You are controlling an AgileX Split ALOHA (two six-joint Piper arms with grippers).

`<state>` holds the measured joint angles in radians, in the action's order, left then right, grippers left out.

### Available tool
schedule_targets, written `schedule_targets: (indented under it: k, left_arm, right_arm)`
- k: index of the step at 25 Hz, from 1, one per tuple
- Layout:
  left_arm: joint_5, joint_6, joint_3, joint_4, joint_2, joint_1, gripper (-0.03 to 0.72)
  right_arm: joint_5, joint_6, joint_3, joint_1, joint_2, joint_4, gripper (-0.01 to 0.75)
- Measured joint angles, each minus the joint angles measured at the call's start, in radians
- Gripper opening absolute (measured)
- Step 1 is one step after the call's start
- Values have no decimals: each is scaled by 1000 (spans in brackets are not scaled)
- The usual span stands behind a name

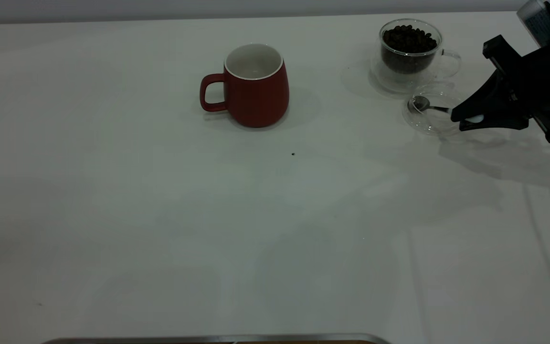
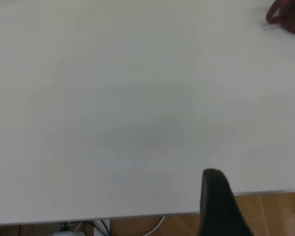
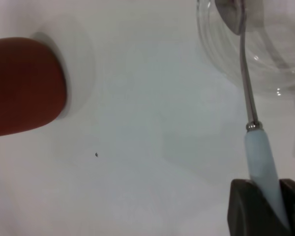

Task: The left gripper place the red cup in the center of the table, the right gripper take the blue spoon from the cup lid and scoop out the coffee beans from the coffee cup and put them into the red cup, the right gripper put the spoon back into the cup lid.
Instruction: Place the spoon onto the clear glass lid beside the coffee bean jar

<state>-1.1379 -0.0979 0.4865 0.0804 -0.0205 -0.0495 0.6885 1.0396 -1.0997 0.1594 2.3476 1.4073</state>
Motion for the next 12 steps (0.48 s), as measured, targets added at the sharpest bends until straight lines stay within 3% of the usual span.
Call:
schedule_targets:
  k: [12]
  left_arm:
    - [0, 2, 0, 0, 0, 0, 474]
  right_arm:
    - [31, 3, -1, -1, 43, 15, 107]
